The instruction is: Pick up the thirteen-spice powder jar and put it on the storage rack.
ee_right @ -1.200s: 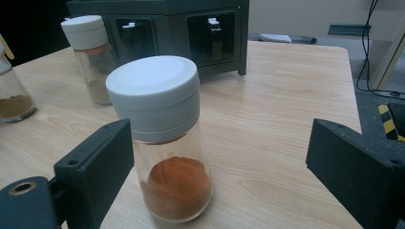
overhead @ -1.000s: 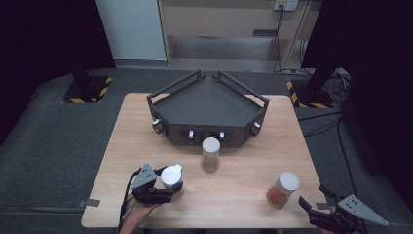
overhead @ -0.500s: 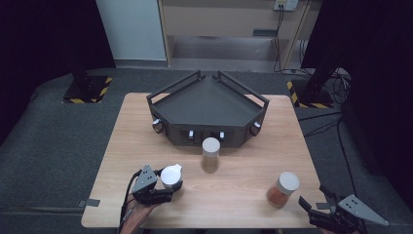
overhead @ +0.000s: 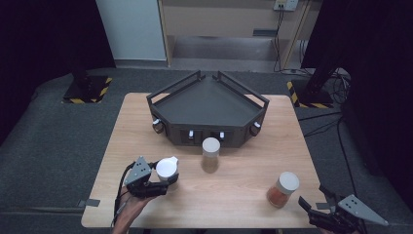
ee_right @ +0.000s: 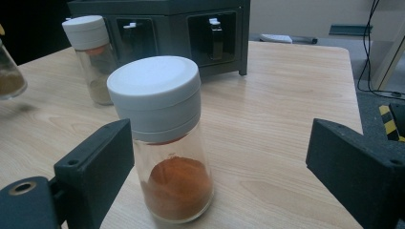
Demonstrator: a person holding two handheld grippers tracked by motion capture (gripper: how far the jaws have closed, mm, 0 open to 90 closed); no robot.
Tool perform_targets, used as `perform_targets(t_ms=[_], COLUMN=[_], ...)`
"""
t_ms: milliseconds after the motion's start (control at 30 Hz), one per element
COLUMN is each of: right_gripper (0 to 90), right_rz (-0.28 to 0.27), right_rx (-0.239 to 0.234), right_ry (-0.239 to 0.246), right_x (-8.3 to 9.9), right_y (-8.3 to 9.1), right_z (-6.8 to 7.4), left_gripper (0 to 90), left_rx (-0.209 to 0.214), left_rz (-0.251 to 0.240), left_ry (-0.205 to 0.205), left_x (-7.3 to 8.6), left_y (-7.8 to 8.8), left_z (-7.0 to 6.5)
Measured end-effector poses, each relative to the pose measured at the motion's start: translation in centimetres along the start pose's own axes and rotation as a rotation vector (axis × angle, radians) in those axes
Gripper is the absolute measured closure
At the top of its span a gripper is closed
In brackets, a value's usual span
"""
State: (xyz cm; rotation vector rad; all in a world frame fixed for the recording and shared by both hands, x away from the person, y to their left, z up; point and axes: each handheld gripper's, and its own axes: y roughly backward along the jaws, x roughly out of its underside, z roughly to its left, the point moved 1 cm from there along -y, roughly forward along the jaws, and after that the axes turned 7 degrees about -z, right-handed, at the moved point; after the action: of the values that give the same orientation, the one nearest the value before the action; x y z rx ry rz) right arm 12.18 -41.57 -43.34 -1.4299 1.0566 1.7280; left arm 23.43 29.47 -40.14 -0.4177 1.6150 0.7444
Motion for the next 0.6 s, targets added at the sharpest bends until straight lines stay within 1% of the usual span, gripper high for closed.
perform_targets(t_ms=[100,133,167,400,433,467,500,533,567,600], right_gripper=[9.0,9.1,9.1,9.1,9.1,9.1,9.1,9.1,9.1,9.1], right_rz=[0.000,0.000,0.000,-0.001,0.000,0.000,-0.001,-0.001,-0.001,0.000], right_rx=[-0.001,-0.001,-0.001,-0.003,-0.003,-0.003,-0.003,-0.004,-0.004,-0.004], right_ry=[0.000,0.002,0.002,0.003,0.003,0.003,0.003,0.003,0.003,0.003], right_x=[0.0,0.0,0.0,0.0,0.0,0.0,0.0,0.0,0.0,0.0], right_y=[0.0,0.0,0.0,0.0,0.0,0.0,0.0,0.0,0.0,0.0], right_z=[0.0,0.0,0.0,0.0,0.0,0.0,0.0,0.0,0.0,0.0], left_gripper=[28.9,28.9,28.9,28.9,28.9,28.9,28.9,29.0,29.0,29.0], left_rx=[0.003,0.003,0.008,0.007,0.007,0.007,0.007,0.009,0.009,0.007], left_rz=[-0.003,-0.003,-0.006,-0.016,-0.016,-0.022,-0.022,-0.024,-0.024,-0.025], left_ry=[-0.009,-0.009,-0.012,-0.025,-0.025,-0.026,-0.026,-0.022,-0.022,-0.023], left_x=[-1.1,-1.1,-1.8,-4.3,-4.3,-4.9,-4.9,-5.6,-5.6,-6.0], left_y=[0.1,0.1,0.1,0.1,0.1,0.1,0.1,0.0,0.0,-0.1], left_z=[0.3,0.3,0.6,1.2,1.2,1.4,1.4,1.7,1.7,1.9])
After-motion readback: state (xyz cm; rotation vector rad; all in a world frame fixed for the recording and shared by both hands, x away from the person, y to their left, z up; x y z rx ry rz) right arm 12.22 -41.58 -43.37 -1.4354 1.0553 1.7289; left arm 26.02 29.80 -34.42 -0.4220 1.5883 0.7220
